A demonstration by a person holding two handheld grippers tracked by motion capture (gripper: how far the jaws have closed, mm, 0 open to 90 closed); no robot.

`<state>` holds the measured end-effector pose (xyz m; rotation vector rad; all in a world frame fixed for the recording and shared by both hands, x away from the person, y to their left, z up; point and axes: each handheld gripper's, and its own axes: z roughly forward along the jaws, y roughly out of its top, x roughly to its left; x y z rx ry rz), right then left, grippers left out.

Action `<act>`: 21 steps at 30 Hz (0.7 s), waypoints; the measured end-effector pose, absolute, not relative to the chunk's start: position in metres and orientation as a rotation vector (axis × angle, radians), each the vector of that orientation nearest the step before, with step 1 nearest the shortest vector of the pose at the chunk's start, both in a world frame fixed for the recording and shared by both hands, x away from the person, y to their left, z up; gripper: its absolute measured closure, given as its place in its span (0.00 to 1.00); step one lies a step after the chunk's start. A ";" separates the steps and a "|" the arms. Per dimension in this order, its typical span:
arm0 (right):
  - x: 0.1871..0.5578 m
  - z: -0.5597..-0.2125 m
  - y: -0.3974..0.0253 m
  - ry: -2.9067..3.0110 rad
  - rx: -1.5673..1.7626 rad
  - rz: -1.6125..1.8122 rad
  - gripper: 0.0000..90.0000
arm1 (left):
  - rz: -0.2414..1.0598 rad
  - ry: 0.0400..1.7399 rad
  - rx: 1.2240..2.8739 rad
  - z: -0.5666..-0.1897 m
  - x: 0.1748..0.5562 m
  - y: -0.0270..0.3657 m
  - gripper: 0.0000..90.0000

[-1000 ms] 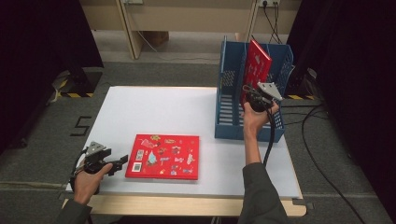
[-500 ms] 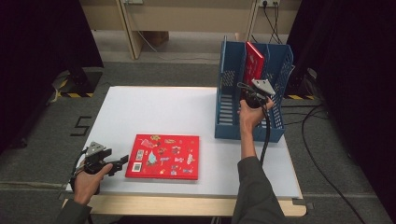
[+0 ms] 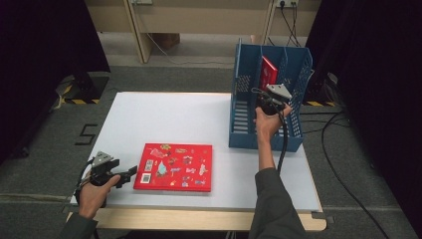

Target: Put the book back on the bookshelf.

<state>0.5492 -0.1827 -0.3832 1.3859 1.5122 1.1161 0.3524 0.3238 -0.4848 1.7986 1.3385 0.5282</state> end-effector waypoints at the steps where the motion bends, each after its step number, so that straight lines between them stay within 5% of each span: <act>1: 0.549 -0.382 -0.183 1.517 1.390 1.111 0.86 | 0.526 1.338 1.800 -0.485 0.352 0.324 0.21; 21: 0.507 -0.379 -0.188 1.632 1.389 1.194 0.73 | 0.530 1.341 1.804 -0.485 0.352 0.323 0.21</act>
